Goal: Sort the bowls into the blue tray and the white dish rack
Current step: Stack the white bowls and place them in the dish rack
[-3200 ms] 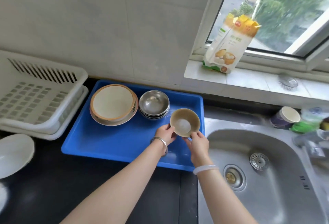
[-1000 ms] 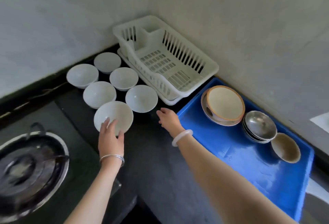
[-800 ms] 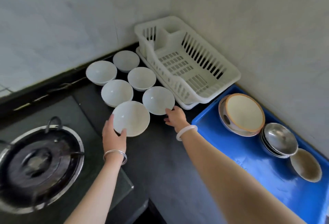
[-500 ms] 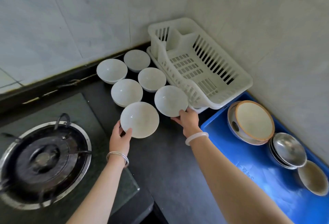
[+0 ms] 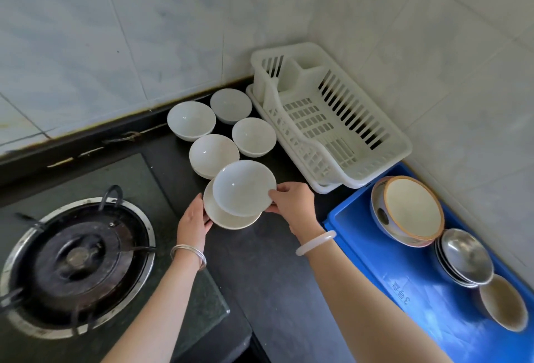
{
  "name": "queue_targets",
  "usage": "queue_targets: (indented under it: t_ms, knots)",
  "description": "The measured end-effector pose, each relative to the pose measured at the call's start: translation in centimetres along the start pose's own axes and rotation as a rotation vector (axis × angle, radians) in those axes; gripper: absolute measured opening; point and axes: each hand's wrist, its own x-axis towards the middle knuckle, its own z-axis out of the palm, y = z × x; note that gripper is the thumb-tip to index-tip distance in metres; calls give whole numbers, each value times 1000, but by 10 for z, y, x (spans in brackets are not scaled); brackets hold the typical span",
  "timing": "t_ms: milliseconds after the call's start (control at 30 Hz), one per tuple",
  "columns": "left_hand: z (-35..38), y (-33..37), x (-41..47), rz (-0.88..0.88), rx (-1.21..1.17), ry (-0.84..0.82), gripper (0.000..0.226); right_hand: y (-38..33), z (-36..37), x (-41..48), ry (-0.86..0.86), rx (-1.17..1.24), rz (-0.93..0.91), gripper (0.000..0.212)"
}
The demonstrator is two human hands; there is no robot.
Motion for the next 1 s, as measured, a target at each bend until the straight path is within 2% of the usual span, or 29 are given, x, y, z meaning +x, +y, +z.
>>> queue_targets:
  t_ms: [67, 167, 433, 533, 600, 667, 767, 833, 1000]
  knots:
    - [-2, 2, 1, -10, 2, 9, 34, 0, 6, 0, -12, -103, 12, 10]
    - [-4, -1, 5, -15, 51, -1, 41, -1, 11, -2, -28, -207, 12, 7]
    - [-8, -12, 11, 20, 132, -16, 34, 2, 13, 3, -68, -271, 39, 8]
    - [-7, -11, 11, 4, 112, -14, 35, 4, 13, 9, -73, -254, 66, 9]
    - [-7, -9, 10, -13, 101, -13, 36, 6, 14, 12, -99, -227, 122, 22]
    - [-7, -8, 10, -32, 107, -17, 35, 10, 14, 12, -170, -168, 207, 34]
    - [-7, -4, 10, -52, 99, -25, 27, 15, 15, 12, -309, 36, 310, 32]
    - [-6, -2, 9, -59, 88, -18, 22, 18, 15, 13, -333, 129, 305, 29]
    - [2, 3, 4, -60, 95, 41, 20, 21, 13, 12, -310, 129, 245, 32]
